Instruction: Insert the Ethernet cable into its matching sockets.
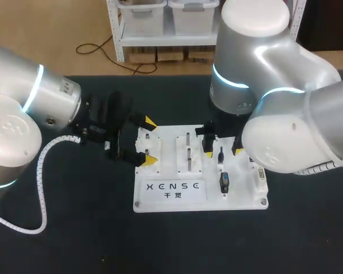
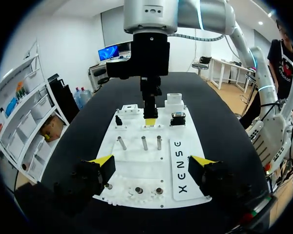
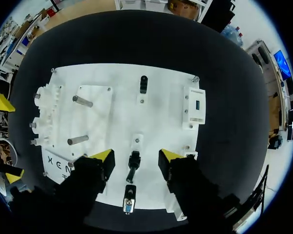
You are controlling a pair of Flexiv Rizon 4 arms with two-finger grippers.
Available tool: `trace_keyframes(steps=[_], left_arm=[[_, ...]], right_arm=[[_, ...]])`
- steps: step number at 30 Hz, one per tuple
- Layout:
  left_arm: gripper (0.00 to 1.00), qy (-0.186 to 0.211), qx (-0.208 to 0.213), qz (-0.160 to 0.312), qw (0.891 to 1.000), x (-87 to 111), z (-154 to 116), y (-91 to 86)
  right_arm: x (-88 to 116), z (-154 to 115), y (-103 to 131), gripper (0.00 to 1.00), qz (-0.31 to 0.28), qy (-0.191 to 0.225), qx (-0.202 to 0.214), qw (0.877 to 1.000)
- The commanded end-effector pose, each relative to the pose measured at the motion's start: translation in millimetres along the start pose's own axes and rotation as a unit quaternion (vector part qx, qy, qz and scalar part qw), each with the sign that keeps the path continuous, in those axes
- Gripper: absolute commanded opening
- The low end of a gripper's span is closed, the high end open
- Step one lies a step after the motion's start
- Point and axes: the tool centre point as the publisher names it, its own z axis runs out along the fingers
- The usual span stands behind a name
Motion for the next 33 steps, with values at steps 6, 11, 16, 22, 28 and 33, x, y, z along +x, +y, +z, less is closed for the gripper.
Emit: trace_keyframes(steps=[6, 11, 16, 22, 28, 33], left_arm=[[1.0, 0.002, 0.001, 0.0, 1.0, -0.2, 1, 1.2], [1.0, 0.002, 0.001, 0.0, 1.0, -0.2, 1, 1.2], [1.0, 0.002, 0.001, 0.0, 1.0, -0.2, 1, 1.2], [1.0, 0.002, 0.001, 0.0, 1.0, -0.2, 1, 1.2], [1.0, 0.002, 0.001, 0.0, 1.0, -0.2, 1, 1.2], [1.0, 0.002, 0.001, 0.0, 1.0, -0.2, 1, 1.2]], right_arm=[[0, 4, 2, 0.4, 0.002, 0.007, 0.0, 1.0], [1, 5, 2, 0.19, 0.003, 0.01, -0.001, 1.0], [1, 5, 2, 0.0, 0.002, 0.013, -0.001, 1.0], [1, -2, 0, 0.0, 0.003, 0.014, -0.002, 1.0], [-1, -13, -6, 0.0, 0.005, 0.009, -0.001, 1.0], [0, -18, -15, 0.0, 0.009, 0.006, 0.004, 1.0]])
